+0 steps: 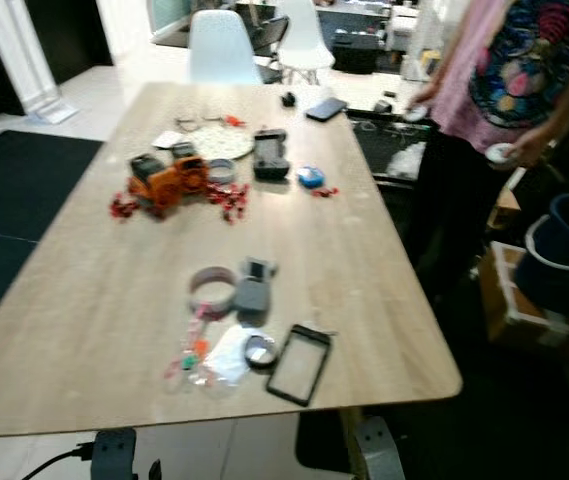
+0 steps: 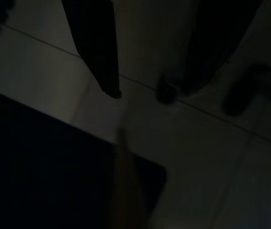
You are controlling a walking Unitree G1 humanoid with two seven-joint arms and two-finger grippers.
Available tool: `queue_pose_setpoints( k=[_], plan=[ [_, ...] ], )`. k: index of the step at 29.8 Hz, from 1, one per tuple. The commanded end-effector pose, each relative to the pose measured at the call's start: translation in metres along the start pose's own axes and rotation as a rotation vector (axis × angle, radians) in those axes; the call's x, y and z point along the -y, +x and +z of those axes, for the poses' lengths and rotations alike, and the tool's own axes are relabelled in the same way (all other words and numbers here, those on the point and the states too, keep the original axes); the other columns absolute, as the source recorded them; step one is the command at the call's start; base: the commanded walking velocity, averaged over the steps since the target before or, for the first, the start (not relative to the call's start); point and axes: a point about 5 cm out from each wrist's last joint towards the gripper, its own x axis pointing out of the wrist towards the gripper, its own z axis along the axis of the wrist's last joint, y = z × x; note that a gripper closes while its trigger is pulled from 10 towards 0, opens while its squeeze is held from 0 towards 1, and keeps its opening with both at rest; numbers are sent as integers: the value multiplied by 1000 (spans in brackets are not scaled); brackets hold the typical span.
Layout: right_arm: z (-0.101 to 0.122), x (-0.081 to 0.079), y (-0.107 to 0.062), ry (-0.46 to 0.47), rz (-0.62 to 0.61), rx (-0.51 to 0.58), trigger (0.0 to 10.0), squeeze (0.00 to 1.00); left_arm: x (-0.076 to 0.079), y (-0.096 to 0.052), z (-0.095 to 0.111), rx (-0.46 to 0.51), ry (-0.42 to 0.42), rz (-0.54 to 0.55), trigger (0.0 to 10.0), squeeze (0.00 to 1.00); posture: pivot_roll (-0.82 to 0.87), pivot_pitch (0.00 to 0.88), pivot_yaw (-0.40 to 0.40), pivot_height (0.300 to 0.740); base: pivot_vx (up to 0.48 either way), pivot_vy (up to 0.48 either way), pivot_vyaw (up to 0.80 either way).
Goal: Hang keys on a hook
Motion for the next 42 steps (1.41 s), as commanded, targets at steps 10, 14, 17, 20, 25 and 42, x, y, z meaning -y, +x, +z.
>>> queue_pose_setpoints(
  k=[10, 14, 17, 20, 25, 42],
  plan=[
    [-3, -4, 0, 11, 6, -15, 10000, 0, -3, -3, -3, -4, 35, 1, 10000, 0, 68, 53, -50, 740, 0, 0, 0],
    [-3, -4, 0, 12, 6, -15, 10000, 0, -3, -3, -3, -6, 37, -2, 10000, 0, 69, 56, -50, 740, 0, -240, 0],
    [-3, -5, 0, 12, 8, -17, 10000, 0, -2, -3, -3, -10, 41, -1, 10000, 0, 70, 61, -51, 740, 0, -480, 0],
    [-3, -5, 0, 13, 8, -18, 10000, 0, -3, -3, -5, -17, 22, 16, 10000, 0, 70, 60, -51, 740, 0, -160, 0],
    [-2, -4, 1, 14, 4, -18, 10000, 0, -4, -3, -6, -26, 17, 20, 10000, 0, 68, 61, -48, 740, 0, 0, 0],
    [-9, 18, -5, 94, -115, -29, 10000, 0, -5, -2, -5, -38, 23, 22, 10000, 0, 65, 62, -41, 740, 0, 0, 0]
  ],
)
